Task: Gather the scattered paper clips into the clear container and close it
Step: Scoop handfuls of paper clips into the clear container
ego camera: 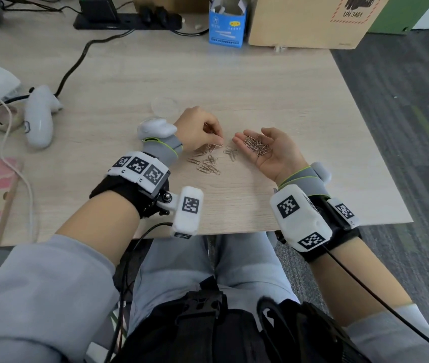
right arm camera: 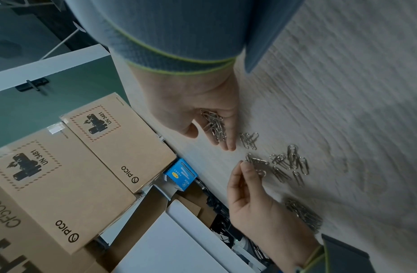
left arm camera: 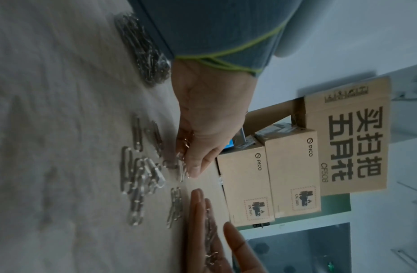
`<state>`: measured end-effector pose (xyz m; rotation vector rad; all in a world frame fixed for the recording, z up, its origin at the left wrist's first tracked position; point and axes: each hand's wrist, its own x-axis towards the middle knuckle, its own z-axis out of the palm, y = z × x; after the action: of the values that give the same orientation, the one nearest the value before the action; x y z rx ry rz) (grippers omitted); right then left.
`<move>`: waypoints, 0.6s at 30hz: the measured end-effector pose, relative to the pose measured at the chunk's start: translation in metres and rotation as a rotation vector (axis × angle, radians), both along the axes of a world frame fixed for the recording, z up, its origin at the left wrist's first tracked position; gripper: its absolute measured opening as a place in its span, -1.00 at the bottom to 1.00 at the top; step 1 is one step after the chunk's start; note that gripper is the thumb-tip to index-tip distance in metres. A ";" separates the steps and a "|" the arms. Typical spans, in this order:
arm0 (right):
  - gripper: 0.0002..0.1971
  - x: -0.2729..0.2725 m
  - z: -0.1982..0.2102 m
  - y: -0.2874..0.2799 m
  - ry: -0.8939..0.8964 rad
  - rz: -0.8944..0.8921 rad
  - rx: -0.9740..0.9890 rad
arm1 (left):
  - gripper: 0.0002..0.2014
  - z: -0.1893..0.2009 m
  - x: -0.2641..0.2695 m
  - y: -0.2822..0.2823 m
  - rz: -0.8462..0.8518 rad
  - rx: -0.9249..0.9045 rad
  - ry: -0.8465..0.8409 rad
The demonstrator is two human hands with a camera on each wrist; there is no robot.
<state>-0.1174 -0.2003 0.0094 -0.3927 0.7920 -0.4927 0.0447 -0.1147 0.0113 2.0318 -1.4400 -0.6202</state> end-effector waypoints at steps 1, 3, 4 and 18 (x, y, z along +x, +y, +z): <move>-0.71 0.001 0.000 0.000 0.002 -0.002 -0.001 | -0.89 0.002 0.001 -0.001 0.007 -0.011 0.052; -0.70 0.003 0.000 0.001 0.002 0.006 0.007 | -0.87 0.010 0.000 -0.004 -0.010 -0.046 0.149; -0.68 0.005 0.000 0.002 0.000 0.018 0.006 | -0.87 0.014 -0.002 -0.007 -0.028 -0.067 0.183; -0.72 0.005 0.012 0.003 -0.115 0.007 0.085 | -0.85 0.027 -0.017 -0.019 0.061 -0.282 0.116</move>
<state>-0.1128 -0.1975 0.0214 -0.2858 0.6974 -0.4696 0.0276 -0.1335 0.0380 1.7829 -1.3124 -0.4717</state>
